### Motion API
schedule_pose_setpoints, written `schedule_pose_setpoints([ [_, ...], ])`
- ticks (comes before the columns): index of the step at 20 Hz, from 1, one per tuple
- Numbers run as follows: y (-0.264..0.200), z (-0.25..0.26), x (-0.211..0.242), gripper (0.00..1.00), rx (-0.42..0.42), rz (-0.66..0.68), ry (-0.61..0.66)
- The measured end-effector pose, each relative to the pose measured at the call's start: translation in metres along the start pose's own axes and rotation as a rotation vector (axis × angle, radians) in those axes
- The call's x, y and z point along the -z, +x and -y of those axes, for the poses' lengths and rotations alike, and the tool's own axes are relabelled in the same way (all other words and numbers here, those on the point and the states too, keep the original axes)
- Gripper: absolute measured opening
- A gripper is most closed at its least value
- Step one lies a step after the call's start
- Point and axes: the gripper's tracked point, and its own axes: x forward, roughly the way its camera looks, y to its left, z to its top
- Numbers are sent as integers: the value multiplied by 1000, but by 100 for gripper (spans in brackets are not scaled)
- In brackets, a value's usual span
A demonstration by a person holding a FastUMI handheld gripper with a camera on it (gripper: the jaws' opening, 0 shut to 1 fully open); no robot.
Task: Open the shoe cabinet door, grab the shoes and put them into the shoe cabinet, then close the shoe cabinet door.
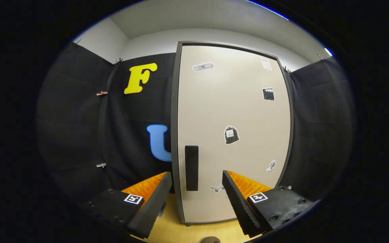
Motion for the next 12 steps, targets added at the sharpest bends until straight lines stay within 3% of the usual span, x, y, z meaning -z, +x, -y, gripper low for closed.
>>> schedule_pose_setpoints([
  [12,74,4,23,98,59,-9,26],
])
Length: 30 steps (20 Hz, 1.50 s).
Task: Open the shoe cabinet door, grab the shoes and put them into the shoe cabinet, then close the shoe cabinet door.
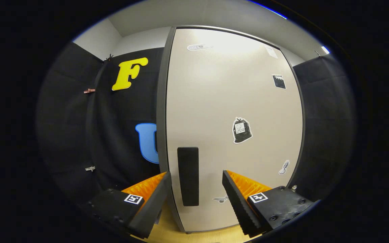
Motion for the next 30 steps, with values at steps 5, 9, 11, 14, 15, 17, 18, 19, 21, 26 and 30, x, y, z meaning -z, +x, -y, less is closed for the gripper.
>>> schedule_pose_setpoints([
  [5,16,-4,15,93,5,-27,-12],
  [9,20,-3,16,82,16,-29,-4],
  [11,21,-2,20,59,25,-40,-13],
  [14,25,-5,21,48,13,-42,-14],
  [15,22,-6,22,37,16,-45,-19],
  [17,22,-6,22,37,16,-49,-11],
  [18,22,-6,22,37,16,-48,-9],
  [19,21,-6,22,36,16,-50,-7],
  [21,21,-7,23,29,14,-51,-8],
  [26,15,-7,22,29,6,-41,-19],
  [30,-1,-4,22,29,-13,-46,-6],
])
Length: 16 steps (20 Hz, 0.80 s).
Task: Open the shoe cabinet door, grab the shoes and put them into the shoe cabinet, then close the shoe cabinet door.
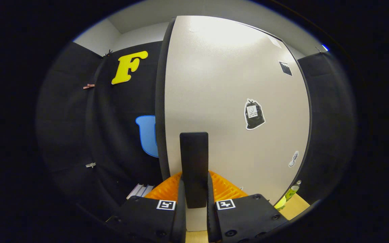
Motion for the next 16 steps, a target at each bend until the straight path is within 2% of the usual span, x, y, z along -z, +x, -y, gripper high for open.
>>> schedule_pose_setpoints([
  [16,-119,56,-1,28,-69,-21,33],
])
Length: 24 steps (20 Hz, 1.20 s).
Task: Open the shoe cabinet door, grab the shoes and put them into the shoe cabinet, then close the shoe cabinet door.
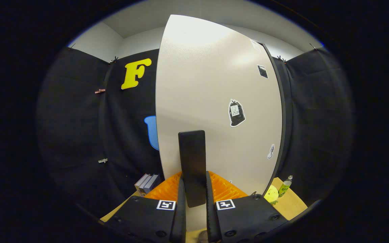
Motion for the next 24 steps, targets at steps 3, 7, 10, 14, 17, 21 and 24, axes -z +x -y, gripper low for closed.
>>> schedule_pose_setpoints([
  [3,-20,11,1,28,-26,-10,4],
  [7,-47,32,-2,28,-59,-21,-6],
  [10,-63,47,-2,28,-80,-27,0],
  [14,-86,72,-4,28,-85,-33,-13],
  [17,-102,92,-5,28,-82,-26,-20],
  [21,-116,115,-5,27,-77,-22,-52],
  [24,-124,127,-6,27,-75,-25,-58],
])
